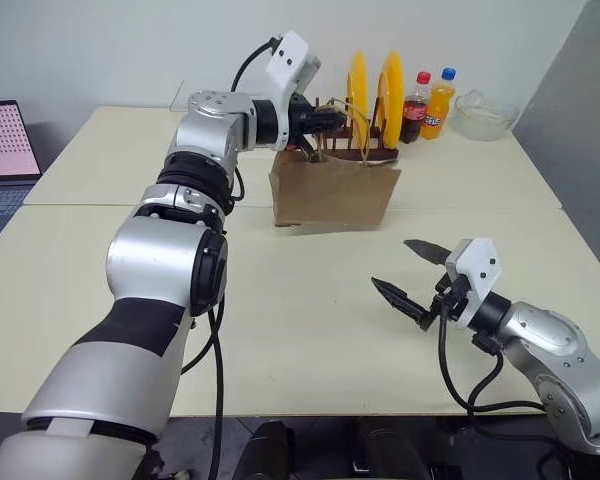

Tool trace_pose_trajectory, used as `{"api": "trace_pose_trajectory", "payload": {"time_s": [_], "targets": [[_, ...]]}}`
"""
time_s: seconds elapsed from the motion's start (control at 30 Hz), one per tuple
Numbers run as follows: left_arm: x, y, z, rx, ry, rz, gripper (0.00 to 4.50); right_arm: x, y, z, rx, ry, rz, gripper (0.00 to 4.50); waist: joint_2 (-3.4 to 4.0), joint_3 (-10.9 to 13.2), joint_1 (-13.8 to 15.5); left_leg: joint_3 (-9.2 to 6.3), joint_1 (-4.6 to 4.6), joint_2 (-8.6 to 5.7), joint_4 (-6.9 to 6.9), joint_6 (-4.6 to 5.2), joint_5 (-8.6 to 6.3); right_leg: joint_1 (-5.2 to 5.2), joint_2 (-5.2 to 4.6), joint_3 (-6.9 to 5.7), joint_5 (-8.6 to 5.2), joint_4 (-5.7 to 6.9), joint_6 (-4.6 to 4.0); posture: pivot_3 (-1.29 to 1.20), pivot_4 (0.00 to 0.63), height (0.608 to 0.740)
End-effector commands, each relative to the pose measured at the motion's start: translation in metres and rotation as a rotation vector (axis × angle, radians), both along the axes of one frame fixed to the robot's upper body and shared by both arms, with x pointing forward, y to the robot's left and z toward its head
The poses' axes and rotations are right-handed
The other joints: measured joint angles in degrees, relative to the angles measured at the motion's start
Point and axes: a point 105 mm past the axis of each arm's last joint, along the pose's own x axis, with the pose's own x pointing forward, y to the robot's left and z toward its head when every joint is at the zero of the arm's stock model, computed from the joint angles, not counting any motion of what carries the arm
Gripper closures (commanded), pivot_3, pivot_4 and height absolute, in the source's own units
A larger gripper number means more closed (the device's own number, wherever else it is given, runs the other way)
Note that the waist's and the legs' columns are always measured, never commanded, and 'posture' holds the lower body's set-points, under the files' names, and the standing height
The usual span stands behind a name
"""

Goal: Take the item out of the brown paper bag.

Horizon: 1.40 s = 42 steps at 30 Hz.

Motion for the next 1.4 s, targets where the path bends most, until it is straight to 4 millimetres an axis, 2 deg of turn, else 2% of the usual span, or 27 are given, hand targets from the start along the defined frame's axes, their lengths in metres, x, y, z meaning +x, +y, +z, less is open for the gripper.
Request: {"api": "trace_pose_trajectory", "payload": {"time_s": [0.03,0.3,0.9,1.4], "targets": [[-0.011,-0.009,0.034,-0.040,-0.105,-0.072,4.48,-0.007,0.001,0.011,-0.002,-0.039,0.018,0.00,0.00,0.00,-0.02,0.00,0.00,0.01,0.00,0.00,0.00,0.00,0.01,0.00,0.00,0.00,0.01,0.00,0.150,0.740],[-0.006,-0.004,0.021,-0.019,-0.064,-0.036,4.48,-0.010,0.000,0.008,-0.004,-0.032,0.008,0.00,0.00,0.00,-0.03,0.00,0.00,0.00,0.00,0.01,0.00,0.00,0.01,0.02,-0.06,0.01,0.11,0.00,0.150,0.740],[0.005,0.010,0.011,0.000,-0.033,0.076,4.48,-0.008,0.002,0.009,-0.004,-0.030,0.019,0.00,0.00,0.00,-0.03,-0.01,0.00,0.00,0.00,0.01,0.00,0.00,0.01,0.01,-0.06,0.02,0.11,0.00,0.150,0.740],[0.008,0.011,-0.001,0.019,0.008,0.096,4.48,-0.008,0.001,0.007,-0.010,-0.030,0.011,0.00,0.00,0.00,-0.03,0.00,0.00,0.00,0.01,0.01,0.00,0.00,0.01,0.01,-0.06,0.02,0.10,0.00,0.150,0.740]]}}
